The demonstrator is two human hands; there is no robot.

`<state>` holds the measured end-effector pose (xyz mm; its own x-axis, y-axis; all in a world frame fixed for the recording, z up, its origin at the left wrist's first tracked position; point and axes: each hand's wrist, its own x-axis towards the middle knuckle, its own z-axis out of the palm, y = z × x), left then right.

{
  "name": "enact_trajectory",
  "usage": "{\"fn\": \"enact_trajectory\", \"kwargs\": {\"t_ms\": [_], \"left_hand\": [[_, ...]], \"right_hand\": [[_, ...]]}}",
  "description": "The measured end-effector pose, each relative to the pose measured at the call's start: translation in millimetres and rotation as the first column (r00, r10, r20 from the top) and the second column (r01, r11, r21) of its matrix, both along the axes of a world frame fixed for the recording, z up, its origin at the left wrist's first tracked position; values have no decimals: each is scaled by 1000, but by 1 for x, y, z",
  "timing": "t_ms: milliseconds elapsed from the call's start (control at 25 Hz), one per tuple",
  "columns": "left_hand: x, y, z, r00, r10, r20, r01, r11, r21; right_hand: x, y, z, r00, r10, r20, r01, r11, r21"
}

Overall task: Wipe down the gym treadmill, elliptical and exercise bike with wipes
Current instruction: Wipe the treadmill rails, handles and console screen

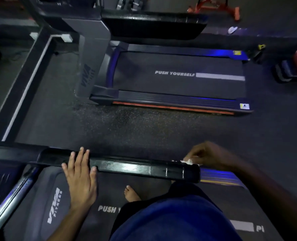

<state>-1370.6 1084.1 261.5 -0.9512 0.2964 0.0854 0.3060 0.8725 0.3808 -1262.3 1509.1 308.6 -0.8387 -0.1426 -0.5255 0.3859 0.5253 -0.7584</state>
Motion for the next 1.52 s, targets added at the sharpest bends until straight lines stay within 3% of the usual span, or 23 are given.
{"fn": "enact_trajectory", "kwargs": {"t_ms": [320, 560, 720, 880, 1080, 1360, 1520], "left_hand": [[11, 29, 11, 978, 203, 53, -204, 979, 8], [15, 53, 11, 940, 329, 92, -332, 943, 19], [16, 54, 11, 941, 327, 87, -331, 943, 30], [15, 54, 11, 946, 316, 79, -319, 948, 27], [15, 52, 12, 946, 313, 79, -315, 949, 22], [13, 55, 11, 940, 332, 84, -336, 941, 43], [12, 53, 11, 939, 330, 98, -334, 942, 27]], "right_hand": [[-65, -51, -81, 987, 145, 74, -128, 972, -197], [-36, -2, -25, 975, 218, -46, -223, 941, -253], [-22, 11, -10, 972, 227, -67, -237, 941, -242], [-63, -43, -45, 973, 206, -106, -223, 955, -197], [-107, -99, -83, 976, 211, -50, -216, 960, -177], [-60, -44, -24, 959, 211, -188, -254, 934, -250], [-85, -85, -41, 966, 175, -192, -213, 955, -205]]}}
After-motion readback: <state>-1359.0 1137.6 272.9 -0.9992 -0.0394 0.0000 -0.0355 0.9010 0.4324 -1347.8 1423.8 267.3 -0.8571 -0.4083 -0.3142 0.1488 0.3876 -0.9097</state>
